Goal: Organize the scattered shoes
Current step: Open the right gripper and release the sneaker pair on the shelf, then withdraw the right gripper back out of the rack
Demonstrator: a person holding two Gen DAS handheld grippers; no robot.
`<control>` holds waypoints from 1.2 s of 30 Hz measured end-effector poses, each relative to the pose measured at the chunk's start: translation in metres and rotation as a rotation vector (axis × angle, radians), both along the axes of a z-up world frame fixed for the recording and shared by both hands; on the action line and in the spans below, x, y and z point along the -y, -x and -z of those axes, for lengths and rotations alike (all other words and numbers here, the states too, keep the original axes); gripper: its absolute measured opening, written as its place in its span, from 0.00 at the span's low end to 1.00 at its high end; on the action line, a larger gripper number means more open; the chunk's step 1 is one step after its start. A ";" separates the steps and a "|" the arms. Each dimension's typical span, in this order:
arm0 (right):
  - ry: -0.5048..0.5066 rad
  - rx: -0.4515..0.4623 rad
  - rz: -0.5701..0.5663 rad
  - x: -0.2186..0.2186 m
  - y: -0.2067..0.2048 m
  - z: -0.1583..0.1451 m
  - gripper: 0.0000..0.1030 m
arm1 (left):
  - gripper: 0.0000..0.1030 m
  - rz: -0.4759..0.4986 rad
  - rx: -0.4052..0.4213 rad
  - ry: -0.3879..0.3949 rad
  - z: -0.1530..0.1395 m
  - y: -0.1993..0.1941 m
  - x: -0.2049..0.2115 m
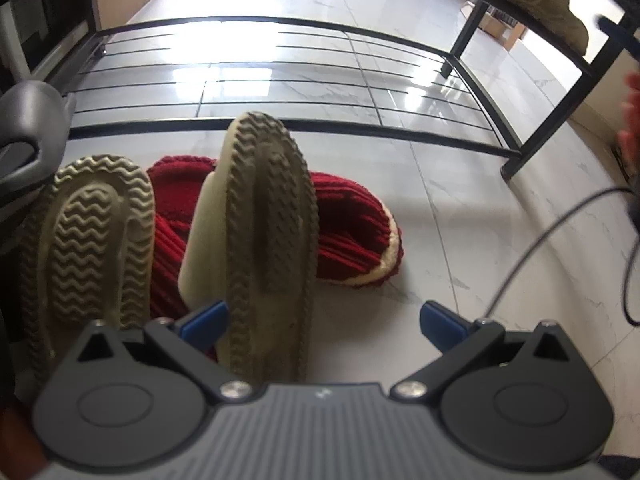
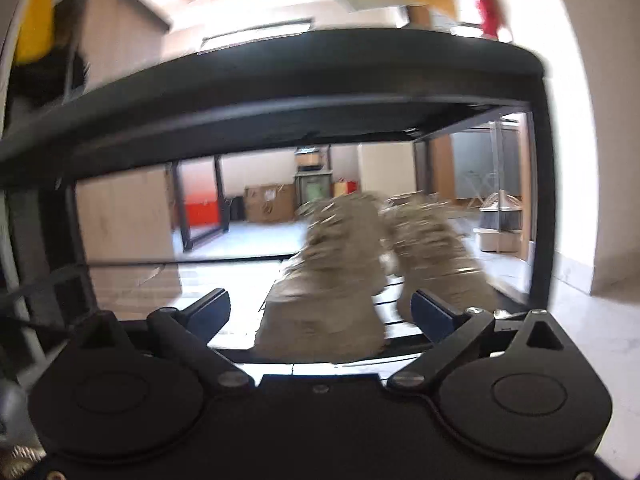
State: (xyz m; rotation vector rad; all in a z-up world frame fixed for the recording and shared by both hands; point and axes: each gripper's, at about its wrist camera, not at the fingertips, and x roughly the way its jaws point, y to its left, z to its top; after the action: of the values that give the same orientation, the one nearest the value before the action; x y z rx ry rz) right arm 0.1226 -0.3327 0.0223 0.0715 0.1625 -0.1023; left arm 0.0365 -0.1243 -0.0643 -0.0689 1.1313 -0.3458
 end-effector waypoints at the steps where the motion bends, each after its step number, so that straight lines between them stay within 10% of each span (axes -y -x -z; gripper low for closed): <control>1: 0.010 -0.015 0.004 -0.006 -0.009 0.002 0.94 | 0.99 -0.001 -0.001 0.004 0.000 0.000 0.000; 5: 0.014 -0.054 0.041 -0.009 -0.030 0.005 0.77 | 0.99 -0.003 -0.007 0.020 -0.002 -0.001 -0.002; 17: 0.104 -0.133 -0.072 0.028 -0.060 0.000 0.74 | 0.99 -0.014 -0.018 0.034 -0.001 -0.002 -0.003; 28: 0.072 -0.157 -0.086 0.036 -0.075 -0.002 0.78 | 0.99 -0.017 -0.012 0.034 -0.002 -0.003 -0.004; 36: 0.036 -0.051 0.073 0.008 -0.012 -0.006 1.00 | 0.99 -0.021 0.039 0.032 -0.012 0.000 -0.005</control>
State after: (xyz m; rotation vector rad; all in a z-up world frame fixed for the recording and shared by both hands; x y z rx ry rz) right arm 0.1347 -0.3411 0.0280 0.0395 0.2089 -0.1799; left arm 0.0369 -0.1191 -0.0521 -0.1016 1.0861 -0.3457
